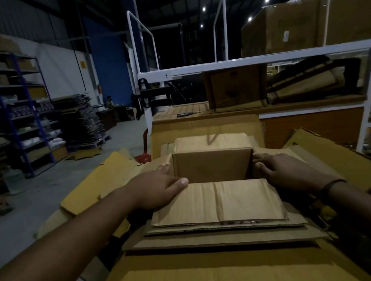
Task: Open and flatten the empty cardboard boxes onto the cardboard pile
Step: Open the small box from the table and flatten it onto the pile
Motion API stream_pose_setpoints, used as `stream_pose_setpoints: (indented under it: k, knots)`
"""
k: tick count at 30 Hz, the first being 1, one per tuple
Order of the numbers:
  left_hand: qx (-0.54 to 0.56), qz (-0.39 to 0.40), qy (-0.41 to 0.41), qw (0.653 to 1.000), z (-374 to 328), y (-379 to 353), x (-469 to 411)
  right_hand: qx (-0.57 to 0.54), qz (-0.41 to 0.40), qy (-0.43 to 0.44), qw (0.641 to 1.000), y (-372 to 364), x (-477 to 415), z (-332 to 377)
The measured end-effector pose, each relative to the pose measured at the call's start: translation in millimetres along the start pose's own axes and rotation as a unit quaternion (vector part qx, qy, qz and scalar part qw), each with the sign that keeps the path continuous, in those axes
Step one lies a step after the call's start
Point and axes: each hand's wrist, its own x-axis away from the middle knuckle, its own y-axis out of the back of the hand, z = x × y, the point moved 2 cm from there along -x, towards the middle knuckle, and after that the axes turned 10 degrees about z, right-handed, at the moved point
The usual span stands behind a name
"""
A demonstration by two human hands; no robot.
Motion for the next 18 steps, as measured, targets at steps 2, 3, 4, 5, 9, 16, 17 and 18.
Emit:
stream_pose_setpoints:
  k: [2, 3, 4, 5, 9, 16, 17, 18]
  knots:
    - [-0.019, 0.015, 0.005, 1.000, 0, -1, 2, 0.019, -0.001, 0.006, 1.000, -5, -3, 1]
    - [-0.021, 0.018, 0.007, 1.000, 1, -3, 2, 0.027, 0.003, 0.007, 1.000, -9, -4, 1]
    - [-0.024, 0.020, 0.010, 0.999, 3, -6, 2, 0.035, 0.008, 0.005, 0.999, -11, -6, 2]
    - [-0.026, 0.024, 0.014, 0.999, 6, -9, 1, 0.044, 0.013, 0.003, 0.999, -14, -7, 3]
    - [-0.037, 0.034, 0.033, 0.998, 14, -23, -1, 0.076, 0.027, 0.009, 0.997, -22, -11, 8]
    - [-0.025, 0.060, 0.036, 0.997, 15, -30, -8, 0.109, 0.038, 0.007, 0.993, -31, -15, 9]
    - [-0.029, 0.064, 0.040, 0.997, 16, -31, -10, 0.112, 0.042, 0.008, 0.993, -31, -15, 9]
    - [-0.032, 0.070, 0.044, 0.996, 15, -32, -11, 0.115, 0.046, 0.009, 0.992, -31, -15, 9]
